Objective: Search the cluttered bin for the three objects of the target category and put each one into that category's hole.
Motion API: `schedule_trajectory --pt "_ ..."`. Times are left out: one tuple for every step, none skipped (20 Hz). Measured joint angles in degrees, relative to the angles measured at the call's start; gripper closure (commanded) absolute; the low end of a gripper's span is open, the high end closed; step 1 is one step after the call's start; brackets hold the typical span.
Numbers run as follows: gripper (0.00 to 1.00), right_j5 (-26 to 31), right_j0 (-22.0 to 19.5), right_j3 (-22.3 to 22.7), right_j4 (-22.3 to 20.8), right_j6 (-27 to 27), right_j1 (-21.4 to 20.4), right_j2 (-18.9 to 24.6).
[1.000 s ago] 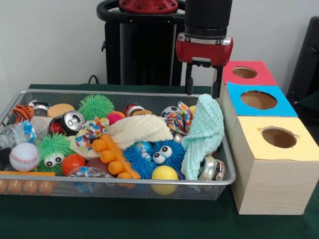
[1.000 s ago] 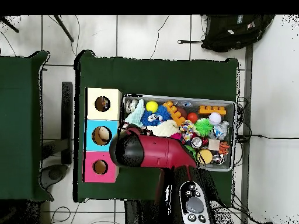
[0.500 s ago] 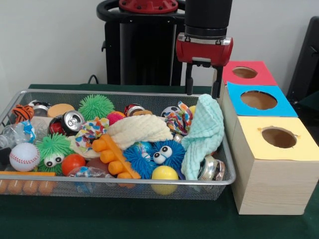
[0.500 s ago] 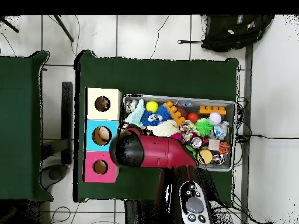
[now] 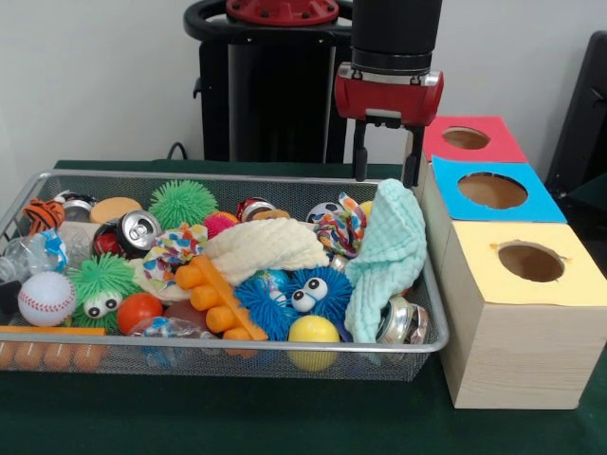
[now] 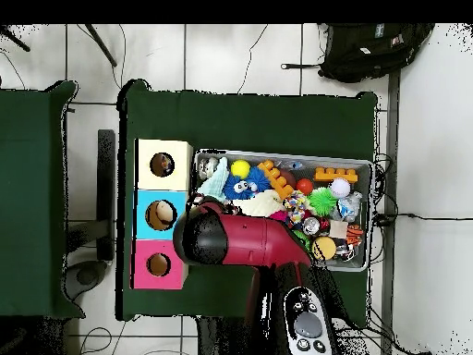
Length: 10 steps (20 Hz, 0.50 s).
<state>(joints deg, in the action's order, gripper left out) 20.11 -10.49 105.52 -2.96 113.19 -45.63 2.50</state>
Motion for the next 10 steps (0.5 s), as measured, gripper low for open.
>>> schedule_trajectory --pt "0.00 0.00 0.01 0.00 0.00 0.00 -0.01 0.00" --pt "0.00 0.00 0.04 0.00 0.00 0.00 0.00 0.00" --pt "0.00 0.00 0.06 0.01 0.00 0.00 -0.01 0.01" --pt "0.00 0.00 0.11 0.00 0.00 0.00 0.00 0.00" --pt "0.00 0.00 0.15 0.00 0.00 0.00 0.00 0.00" --pt "0.00 0.00 0.28 0.00 0.00 0.00 0.00 0.01" --pt "0.00 0.00 0.37 0.00 0.00 0.00 0.00 0.00" --pt "0.00 0.00 0.45 0.00 0.00 0.00 0.00 0.00" --pt "0.00 0.00 0.55 0.00 0.00 0.00 0.00 0.00" --pt "0.00 0.00 0.65 0.00 0.00 0.00 0.00 0.00"
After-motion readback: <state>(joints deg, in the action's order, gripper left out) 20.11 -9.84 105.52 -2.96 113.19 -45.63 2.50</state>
